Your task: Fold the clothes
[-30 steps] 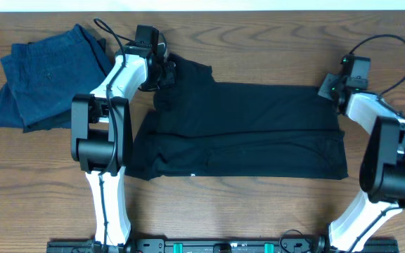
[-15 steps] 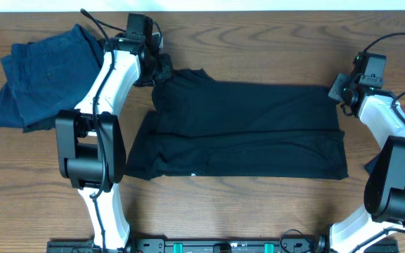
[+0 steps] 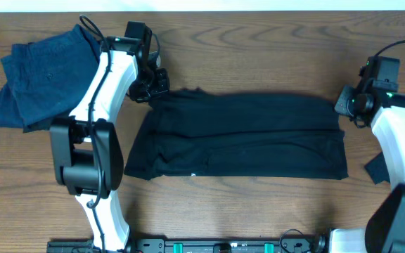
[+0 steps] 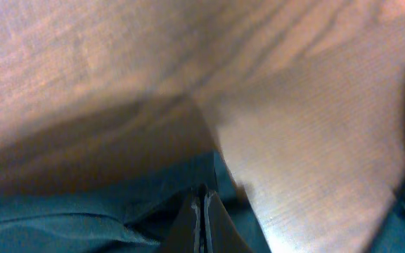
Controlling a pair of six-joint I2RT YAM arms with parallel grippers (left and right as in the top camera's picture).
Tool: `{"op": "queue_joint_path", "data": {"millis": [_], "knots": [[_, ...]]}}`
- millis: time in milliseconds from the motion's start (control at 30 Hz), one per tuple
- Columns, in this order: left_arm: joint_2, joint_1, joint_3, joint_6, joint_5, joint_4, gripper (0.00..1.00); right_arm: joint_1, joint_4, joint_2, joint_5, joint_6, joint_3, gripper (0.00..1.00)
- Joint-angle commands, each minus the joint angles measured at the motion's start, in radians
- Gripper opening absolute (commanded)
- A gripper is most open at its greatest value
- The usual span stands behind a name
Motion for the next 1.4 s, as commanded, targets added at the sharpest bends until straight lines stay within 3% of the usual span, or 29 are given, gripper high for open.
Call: {"op": "queue_joint_path", "data": {"millis": [0, 400, 1033, 1233, 1367], "knots": [[-0.043, 0.008, -0.002, 0.002, -0.011, -0.053, 0.06, -0.007, -0.058, -0.033, 0.008, -0.026, 0.002, 0.01], [-0.068, 0.014, -0.002, 0.03, -0.045, -0.228, 0.06, -0.047, -0.254, -0.032, 0.071, 0.005, 0.001, 0.01], [-0.068, 0.013, -0.047, 0.037, -0.043, -0.39, 0.06, -0.116, -0.255, -0.032, 0.074, 0.024, 0.001, 0.01], [-0.068, 0.013, -0.095, 0.037, -0.043, -0.412, 0.06, -0.116, -0.311, -0.032, -0.115, -0.049, 0.001, 0.01], [-0.068, 0.013, -0.129, 0.037, -0.043, -0.412, 0.06, -0.114, -0.365, -0.032, -0.116, -0.049, -0.001, 0.01]]}}
